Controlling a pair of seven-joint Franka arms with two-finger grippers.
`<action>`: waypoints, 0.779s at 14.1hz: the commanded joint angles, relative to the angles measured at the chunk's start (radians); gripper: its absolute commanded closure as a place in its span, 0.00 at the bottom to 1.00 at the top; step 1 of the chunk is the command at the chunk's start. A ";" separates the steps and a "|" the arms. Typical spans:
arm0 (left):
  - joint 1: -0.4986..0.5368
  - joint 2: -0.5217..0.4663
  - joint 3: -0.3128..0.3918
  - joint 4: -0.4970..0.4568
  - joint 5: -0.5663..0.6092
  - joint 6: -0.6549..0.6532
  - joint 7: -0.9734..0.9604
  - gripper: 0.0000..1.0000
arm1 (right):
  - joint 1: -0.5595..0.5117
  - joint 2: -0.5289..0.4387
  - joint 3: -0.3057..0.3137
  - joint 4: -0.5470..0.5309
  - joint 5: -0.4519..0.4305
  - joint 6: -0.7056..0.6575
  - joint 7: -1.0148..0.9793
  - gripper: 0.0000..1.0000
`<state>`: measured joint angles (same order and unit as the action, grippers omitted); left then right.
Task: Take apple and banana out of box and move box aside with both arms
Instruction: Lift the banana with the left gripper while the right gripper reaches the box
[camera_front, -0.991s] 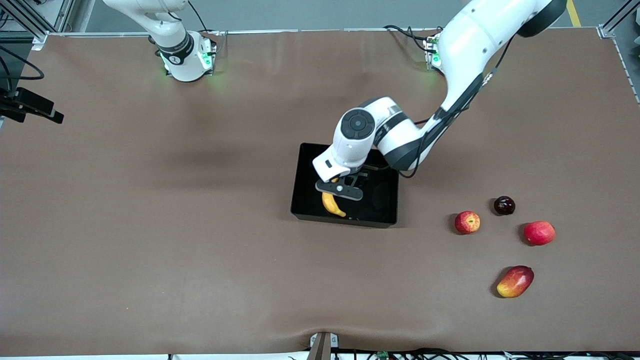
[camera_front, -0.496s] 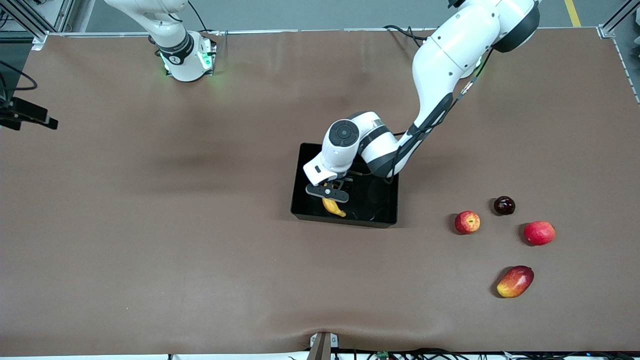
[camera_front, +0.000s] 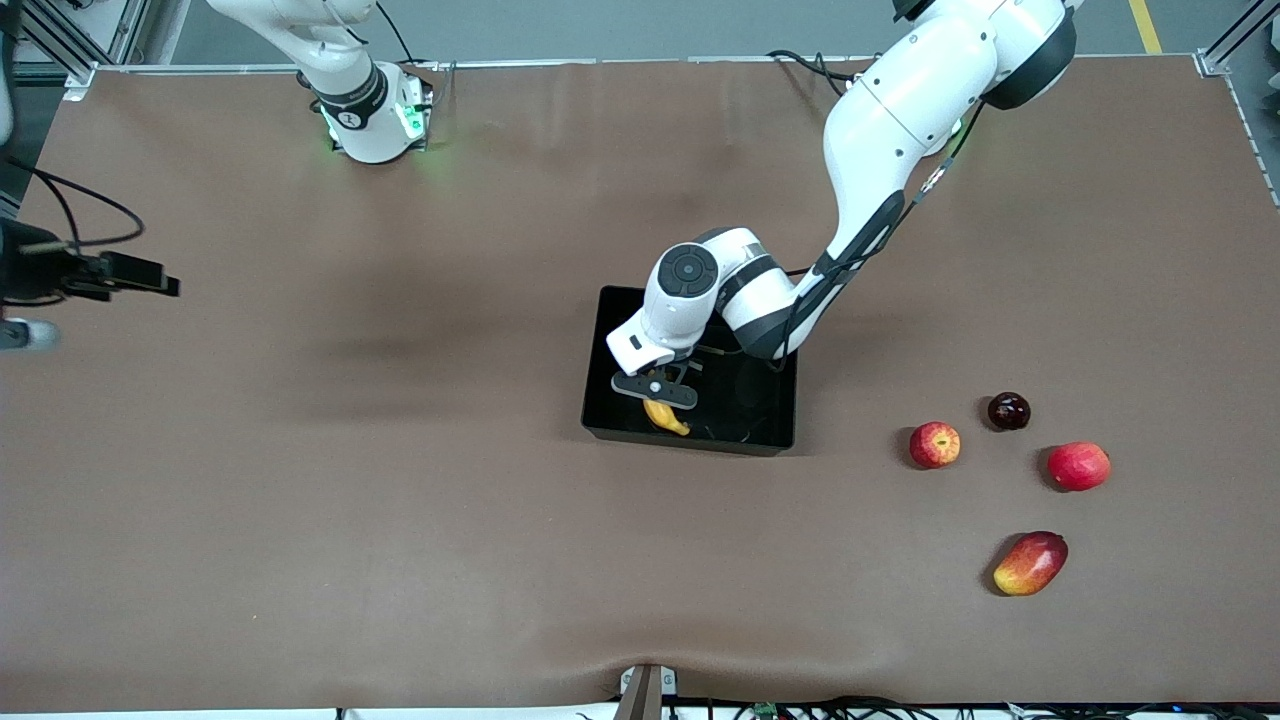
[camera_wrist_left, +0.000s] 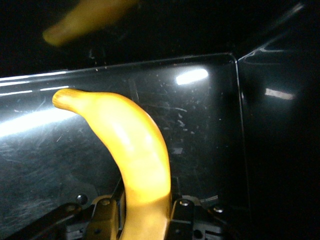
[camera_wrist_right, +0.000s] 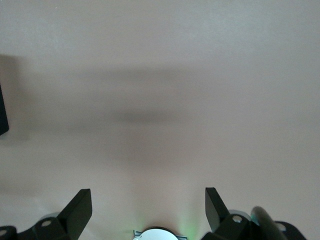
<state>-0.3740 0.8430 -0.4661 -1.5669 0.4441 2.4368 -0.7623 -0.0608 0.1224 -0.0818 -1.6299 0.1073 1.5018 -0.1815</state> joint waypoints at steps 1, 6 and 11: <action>-0.006 -0.051 0.003 0.010 0.068 -0.050 0.018 1.00 | 0.027 0.025 -0.003 0.030 0.015 0.000 0.008 0.00; 0.032 -0.148 -0.016 0.027 0.071 -0.136 0.035 1.00 | 0.122 0.063 -0.003 0.019 0.092 0.043 0.156 0.00; 0.131 -0.257 -0.052 0.024 0.030 -0.206 0.131 1.00 | 0.314 0.135 -0.003 0.018 0.097 0.164 0.394 0.00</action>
<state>-0.3016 0.6421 -0.4886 -1.5224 0.5039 2.2647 -0.7017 0.1902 0.2236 -0.0745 -1.6289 0.1909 1.6367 0.1306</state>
